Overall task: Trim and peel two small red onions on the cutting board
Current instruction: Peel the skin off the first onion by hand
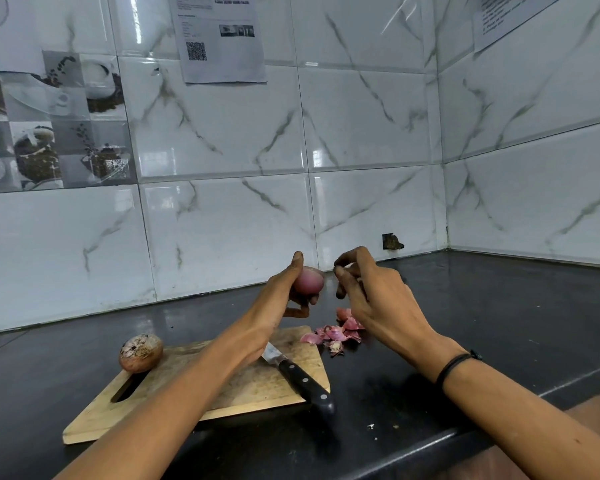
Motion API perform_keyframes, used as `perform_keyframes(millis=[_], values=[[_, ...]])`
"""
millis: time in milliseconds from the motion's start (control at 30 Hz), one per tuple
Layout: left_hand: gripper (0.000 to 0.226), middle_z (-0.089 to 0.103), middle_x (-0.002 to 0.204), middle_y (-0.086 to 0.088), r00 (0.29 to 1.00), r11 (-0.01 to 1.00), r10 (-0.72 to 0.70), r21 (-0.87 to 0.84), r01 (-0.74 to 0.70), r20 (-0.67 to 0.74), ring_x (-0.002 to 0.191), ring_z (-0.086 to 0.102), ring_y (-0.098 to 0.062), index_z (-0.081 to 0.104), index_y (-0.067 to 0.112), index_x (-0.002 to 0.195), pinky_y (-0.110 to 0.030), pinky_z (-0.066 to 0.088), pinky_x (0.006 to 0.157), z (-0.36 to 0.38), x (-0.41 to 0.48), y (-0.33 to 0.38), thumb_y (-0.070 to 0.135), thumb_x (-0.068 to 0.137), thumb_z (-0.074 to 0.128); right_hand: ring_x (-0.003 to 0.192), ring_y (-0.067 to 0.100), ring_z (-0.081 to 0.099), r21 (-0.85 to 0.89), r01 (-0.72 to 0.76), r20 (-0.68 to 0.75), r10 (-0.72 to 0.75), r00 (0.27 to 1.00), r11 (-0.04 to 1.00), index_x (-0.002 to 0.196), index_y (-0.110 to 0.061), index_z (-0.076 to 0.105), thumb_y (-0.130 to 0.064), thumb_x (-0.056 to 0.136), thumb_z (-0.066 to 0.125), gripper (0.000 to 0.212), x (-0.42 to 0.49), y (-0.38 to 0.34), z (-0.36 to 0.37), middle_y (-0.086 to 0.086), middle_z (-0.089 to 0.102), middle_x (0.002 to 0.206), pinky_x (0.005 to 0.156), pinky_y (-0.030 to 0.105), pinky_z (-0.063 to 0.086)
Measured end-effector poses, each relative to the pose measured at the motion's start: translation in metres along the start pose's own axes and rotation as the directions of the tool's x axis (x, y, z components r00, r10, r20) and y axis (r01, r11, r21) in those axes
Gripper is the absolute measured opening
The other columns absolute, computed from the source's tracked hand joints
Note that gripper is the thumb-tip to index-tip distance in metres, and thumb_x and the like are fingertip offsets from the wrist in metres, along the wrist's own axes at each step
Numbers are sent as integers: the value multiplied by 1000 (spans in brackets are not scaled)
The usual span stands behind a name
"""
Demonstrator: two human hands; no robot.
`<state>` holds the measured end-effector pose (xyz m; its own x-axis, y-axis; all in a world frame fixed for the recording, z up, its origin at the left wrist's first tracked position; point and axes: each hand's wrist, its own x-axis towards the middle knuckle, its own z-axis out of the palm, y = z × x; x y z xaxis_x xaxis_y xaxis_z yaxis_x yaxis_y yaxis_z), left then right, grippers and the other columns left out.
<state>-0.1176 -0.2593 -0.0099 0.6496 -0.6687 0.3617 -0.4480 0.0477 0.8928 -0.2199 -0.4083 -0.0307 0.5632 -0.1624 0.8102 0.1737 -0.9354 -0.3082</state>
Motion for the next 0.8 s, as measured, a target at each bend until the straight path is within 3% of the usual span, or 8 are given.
perform_keyframes(millis=[133, 233, 367, 600, 733, 800], values=[[52, 62, 65, 2, 1000, 998, -7, -64, 6, -12, 70, 57, -13, 70, 18, 87, -38, 53, 86, 1, -1, 4, 53, 105, 35, 72, 9, 60, 83, 154, -55, -150, 987, 985, 97, -27, 57, -53, 101, 52, 27, 0, -8, -3, -17, 62, 83, 64, 40, 53], [48, 74, 80, 2, 1000, 999, -2, -50, 1, -17, 82, 66, -15, 73, 20, 91, -38, 54, 90, 2, -2, 5, 51, 104, 38, 71, 11, 55, 44, 269, -57, -266, 962, 962, 96, -28, 53, -60, 87, 69, 37, 0, -12, -3, -19, 52, 89, 60, 36, 51], [47, 75, 100, -1, 999, 999, 28, 41, -29, 33, 87, 67, -10, 71, 22, 106, -31, 53, 84, 4, -4, 6, 52, 104, 35, 74, 11, 56, 52, 309, -49, -307, 951, 950, 107, -29, 46, -40, 83, 80, 44, -1, -15, 1, -16, 52, 96, 61, 41, 53], [42, 71, 82, 9, 998, 989, 48, 136, -55, 52, 82, 64, -9, 67, 30, 91, -38, 52, 93, 7, -8, 11, 45, 106, 31, 70, 14, 58, 101, 280, -4, -281, 960, 955, 107, -34, 40, -39, 81, 81, 49, -1, -14, 2, -3, 62, 83, 64, 42, 52], [47, 69, 76, 13, 997, 983, 36, 178, -47, 62, 80, 62, -6, 67, 28, 83, -41, 53, 96, 9, -10, 13, 46, 106, 30, 65, 8, 52, 70, 288, -5, -288, 958, 955, 101, -33, 39, -33, 83, 81, 46, -1, -14, 2, -22, 51, 74, 56, 35, 48], [55, 73, 82, 8, 997, 983, 35, 179, -46, 63, 85, 64, -8, 72, 34, 78, -40, 53, 96, 7, -9, 13, 51, 106, 28, 64, 9, 51, 55, 287, 2, -287, 958, 956, 101, -32, 37, -32, 86, 79, 45, -1, -15, 4, -23, 47, 72, 55, 39, 49]])
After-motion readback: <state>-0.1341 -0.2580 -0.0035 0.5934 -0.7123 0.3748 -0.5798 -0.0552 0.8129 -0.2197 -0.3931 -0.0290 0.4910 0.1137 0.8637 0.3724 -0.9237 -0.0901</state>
